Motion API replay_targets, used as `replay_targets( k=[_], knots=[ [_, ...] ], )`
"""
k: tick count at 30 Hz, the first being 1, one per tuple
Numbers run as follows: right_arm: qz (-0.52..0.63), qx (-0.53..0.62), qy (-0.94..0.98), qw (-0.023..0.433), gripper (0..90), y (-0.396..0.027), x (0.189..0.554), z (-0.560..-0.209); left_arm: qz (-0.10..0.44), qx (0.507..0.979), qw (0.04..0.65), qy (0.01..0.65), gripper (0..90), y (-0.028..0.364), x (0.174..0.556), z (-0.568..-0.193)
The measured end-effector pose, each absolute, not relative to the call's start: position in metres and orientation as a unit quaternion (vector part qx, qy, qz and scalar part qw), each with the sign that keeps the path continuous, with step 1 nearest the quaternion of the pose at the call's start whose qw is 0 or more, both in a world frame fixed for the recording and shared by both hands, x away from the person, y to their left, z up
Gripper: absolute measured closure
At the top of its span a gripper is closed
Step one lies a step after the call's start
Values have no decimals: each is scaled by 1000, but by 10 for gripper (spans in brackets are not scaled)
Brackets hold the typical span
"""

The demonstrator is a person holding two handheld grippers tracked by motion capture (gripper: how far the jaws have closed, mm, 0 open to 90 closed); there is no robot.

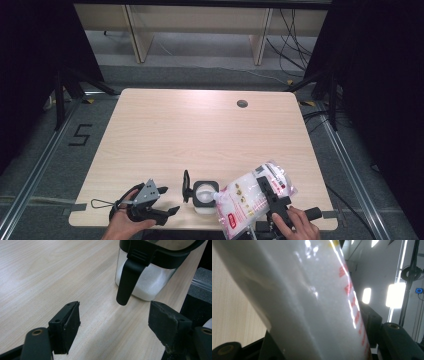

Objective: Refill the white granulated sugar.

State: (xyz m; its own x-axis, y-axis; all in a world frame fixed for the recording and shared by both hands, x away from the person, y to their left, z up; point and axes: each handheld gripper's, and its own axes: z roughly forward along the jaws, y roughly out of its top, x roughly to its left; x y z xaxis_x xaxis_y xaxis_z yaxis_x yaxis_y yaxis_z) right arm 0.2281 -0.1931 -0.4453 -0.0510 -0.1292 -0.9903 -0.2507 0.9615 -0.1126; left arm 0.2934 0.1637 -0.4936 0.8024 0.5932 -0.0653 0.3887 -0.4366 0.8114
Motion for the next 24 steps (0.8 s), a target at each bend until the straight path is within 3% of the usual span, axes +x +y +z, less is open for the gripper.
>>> replay_targets(
  k=[24],
  knots=[
    [56, -122, 728, 672, 490, -194, 229, -445, 118, 839, 443, 293, 250, 163, 293, -494]
  ],
)
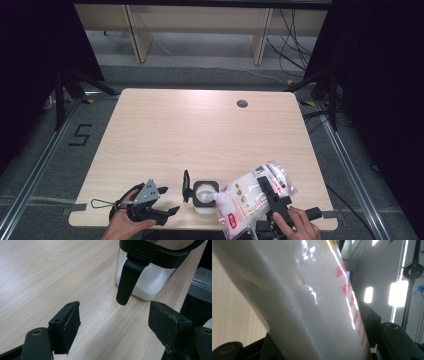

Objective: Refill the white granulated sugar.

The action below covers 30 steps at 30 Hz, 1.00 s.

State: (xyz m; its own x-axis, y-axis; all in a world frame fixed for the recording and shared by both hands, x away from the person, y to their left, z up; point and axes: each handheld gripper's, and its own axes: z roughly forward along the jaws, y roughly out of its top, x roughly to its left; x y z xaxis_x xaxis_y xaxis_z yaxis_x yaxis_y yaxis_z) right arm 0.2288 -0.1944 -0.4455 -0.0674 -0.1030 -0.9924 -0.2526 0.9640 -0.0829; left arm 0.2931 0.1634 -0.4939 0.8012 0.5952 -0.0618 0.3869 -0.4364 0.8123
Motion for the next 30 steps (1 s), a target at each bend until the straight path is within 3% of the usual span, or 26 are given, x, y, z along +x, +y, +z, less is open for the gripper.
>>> replay_targets(
  k=[30],
  knots=[
    [66, -114, 735, 666, 502, -197, 230, -442, 118, 840, 441, 293, 250, 164, 293, -494]
  ],
)
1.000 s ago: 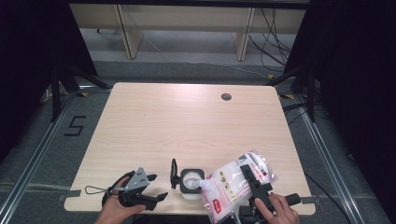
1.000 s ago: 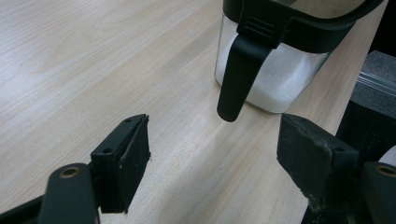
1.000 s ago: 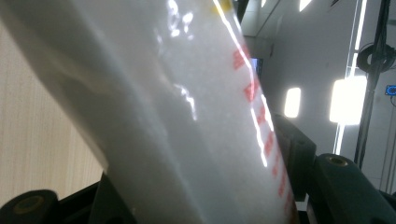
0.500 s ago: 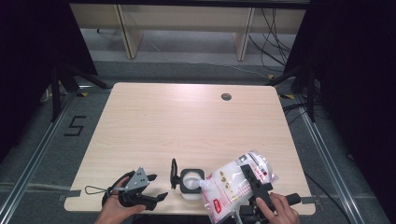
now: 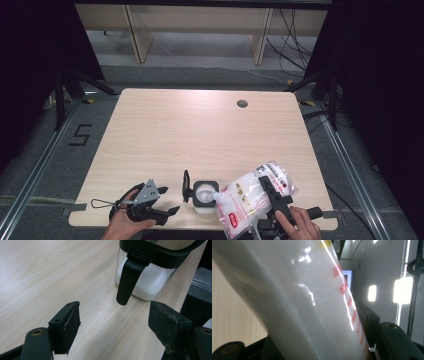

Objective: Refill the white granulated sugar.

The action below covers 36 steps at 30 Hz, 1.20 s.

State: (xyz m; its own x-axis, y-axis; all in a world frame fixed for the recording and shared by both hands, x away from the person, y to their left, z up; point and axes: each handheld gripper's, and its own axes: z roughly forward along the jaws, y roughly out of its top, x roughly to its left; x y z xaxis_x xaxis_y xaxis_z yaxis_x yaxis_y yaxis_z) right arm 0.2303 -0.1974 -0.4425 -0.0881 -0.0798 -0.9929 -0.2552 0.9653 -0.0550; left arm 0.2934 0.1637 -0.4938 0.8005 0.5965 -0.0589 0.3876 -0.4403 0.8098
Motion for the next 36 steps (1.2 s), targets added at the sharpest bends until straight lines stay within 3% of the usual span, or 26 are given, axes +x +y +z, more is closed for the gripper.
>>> replay_targets(
  k=[36],
  knots=[
    [70, -119, 731, 668, 504, -198, 231, -441, 118, 840, 441, 294, 250, 164, 293, -494]
  ],
)
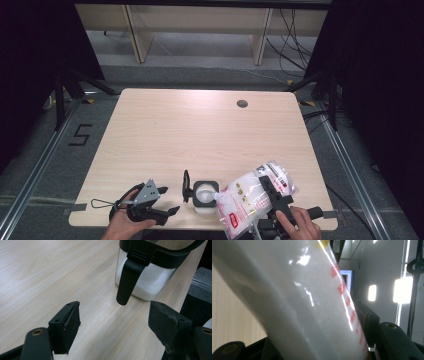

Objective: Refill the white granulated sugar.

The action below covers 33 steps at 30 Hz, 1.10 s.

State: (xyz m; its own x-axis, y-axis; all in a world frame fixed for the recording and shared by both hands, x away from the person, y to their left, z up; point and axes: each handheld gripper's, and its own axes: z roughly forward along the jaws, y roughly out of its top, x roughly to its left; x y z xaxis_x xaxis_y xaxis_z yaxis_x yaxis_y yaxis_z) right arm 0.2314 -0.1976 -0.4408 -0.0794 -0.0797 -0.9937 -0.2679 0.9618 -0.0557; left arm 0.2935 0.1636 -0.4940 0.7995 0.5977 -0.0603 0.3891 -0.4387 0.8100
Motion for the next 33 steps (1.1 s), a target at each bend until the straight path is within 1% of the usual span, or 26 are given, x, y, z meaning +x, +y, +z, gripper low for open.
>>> replay_targets(
  k=[4, 8, 10, 12, 13, 15, 19, 22, 25, 27, 30, 31, 32, 33],
  knots=[
    [82, -98, 737, 663, 504, -198, 230, -444, 119, 840, 441, 291, 250, 164, 293, -494],
    [78, -98, 737, 664, 504, -198, 230, -444, 118, 839, 444, 292, 250, 163, 293, -494],
    [67, -124, 731, 668, 504, -197, 231, -440, 118, 840, 441, 294, 250, 163, 293, -494],
    [74, -108, 735, 665, 504, -197, 230, -442, 122, 843, 437, 289, 250, 164, 294, -494],
    [68, -121, 730, 669, 504, -197, 231, -440, 119, 840, 441, 292, 249, 164, 293, -494],
    [82, -98, 736, 664, 504, -198, 230, -443, 118, 840, 441, 294, 250, 163, 293, -494],
    [78, -108, 735, 665, 504, -198, 231, -442, 123, 845, 433, 290, 250, 164, 294, -493],
    [70, -113, 733, 667, 505, -197, 230, -441, 118, 839, 443, 292, 250, 163, 293, -494],
    [81, -101, 736, 665, 504, -198, 231, -443, 118, 840, 441, 294, 249, 164, 293, -494],
    [68, -117, 732, 667, 504, -197, 231, -441, 122, 845, 435, 288, 249, 164, 294, -494],
    [77, -103, 735, 666, 504, -197, 230, -443, 115, 837, 445, 297, 250, 162, 293, -495],
    [66, -124, 730, 669, 505, -196, 231, -440, 115, 836, 446, 297, 250, 162, 293, -495],
    [79, -98, 735, 667, 504, -197, 229, -444, 115, 836, 447, 297, 250, 162, 293, -495],
    [75, -106, 735, 666, 505, -197, 230, -442, 115, 836, 447, 297, 250, 162, 293, -495]
  ],
)
